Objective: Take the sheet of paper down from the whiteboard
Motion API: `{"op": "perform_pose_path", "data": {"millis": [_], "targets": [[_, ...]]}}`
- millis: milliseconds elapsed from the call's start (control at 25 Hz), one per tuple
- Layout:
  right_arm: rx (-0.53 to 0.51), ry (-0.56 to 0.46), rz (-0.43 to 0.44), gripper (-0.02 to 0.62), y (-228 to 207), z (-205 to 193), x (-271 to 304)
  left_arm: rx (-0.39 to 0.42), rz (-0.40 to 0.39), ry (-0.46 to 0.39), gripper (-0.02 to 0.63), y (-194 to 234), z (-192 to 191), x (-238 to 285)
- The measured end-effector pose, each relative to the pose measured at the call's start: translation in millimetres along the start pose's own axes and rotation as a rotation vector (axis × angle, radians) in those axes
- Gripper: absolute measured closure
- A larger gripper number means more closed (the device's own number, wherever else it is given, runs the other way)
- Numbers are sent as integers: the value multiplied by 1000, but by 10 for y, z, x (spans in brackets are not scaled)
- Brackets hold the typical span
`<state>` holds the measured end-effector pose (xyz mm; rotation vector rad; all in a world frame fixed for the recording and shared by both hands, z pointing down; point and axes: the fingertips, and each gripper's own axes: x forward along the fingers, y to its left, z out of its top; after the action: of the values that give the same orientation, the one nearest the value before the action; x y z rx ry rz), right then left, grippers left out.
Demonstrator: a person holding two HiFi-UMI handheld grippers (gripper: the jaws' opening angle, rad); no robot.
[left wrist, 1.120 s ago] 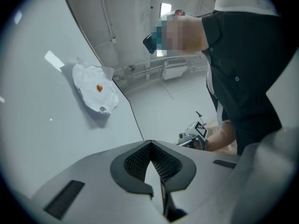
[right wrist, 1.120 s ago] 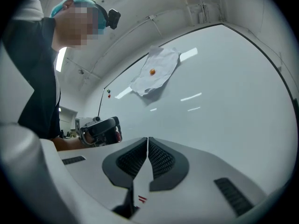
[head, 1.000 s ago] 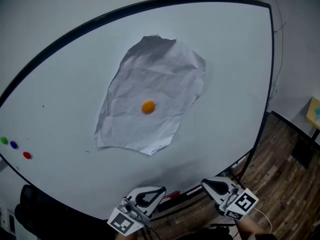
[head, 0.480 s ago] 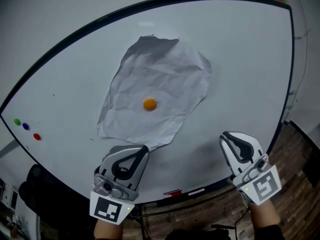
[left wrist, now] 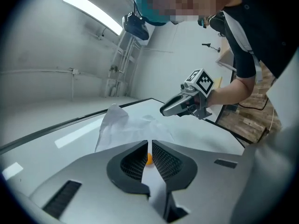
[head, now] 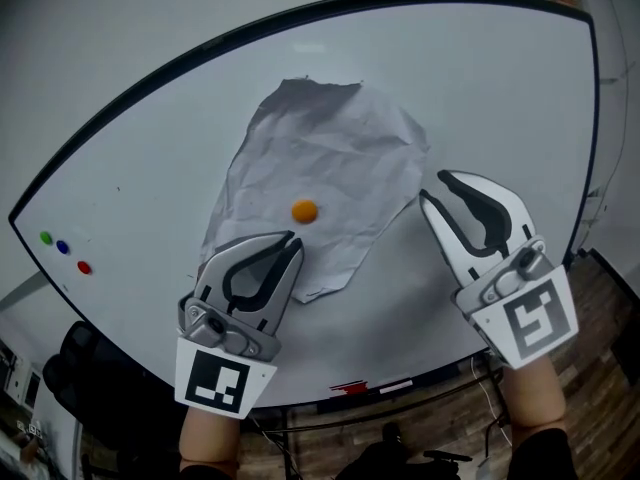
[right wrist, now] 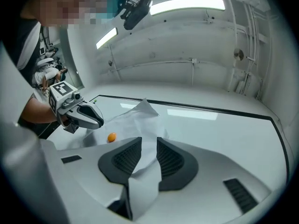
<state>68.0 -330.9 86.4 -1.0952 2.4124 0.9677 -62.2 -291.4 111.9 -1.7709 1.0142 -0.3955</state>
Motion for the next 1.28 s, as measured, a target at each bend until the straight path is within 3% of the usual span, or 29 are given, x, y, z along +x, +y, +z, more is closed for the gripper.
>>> {"op": "perform_pose_path", "data": {"millis": [280, 480, 720, 920, 1280], "targets": [[-42, 35, -37, 481, -143, -38, 152, 35, 12, 76, 476, 74, -92, 234], [-96, 43, -70, 466, -232, -27, 238, 39, 28, 98, 440, 48, -161, 370], [-118, 59, -70, 466, -264, -22, 338, 100, 77, 173, 440, 92, -177, 417], [-107, 76, -43, 466, -227, -30, 366, 74, 50, 223, 442, 44, -233, 477], [-113, 138, -48, 466, -259, -161, 440, 75, 69, 224, 471, 74, -245, 481]]}}
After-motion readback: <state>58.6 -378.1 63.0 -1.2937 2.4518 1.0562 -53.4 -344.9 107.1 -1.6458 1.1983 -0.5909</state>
